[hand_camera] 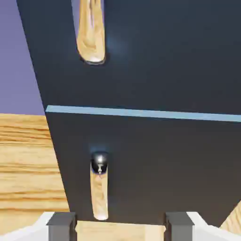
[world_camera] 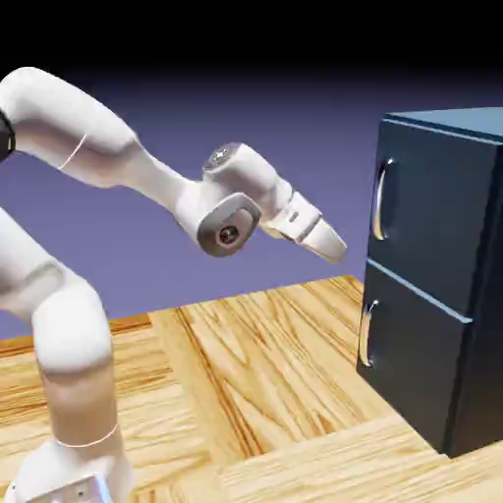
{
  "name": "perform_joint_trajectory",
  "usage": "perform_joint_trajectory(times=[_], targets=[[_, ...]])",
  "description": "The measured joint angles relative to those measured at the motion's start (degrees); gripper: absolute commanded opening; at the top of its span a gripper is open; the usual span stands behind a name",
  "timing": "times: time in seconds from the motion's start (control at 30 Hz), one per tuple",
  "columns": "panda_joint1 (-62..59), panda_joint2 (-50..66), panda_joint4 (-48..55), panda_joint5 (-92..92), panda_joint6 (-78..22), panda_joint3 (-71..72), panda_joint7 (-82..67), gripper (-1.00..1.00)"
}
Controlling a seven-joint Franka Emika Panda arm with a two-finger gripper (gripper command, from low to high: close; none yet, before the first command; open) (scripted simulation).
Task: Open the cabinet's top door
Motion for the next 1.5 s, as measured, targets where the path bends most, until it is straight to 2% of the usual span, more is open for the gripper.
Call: perform_joint_trajectory(times=[1.5], targets=[[-52.78, -30.01, 14.39, 112.15, -19.00, 51.29, -63.01, 0.00]])
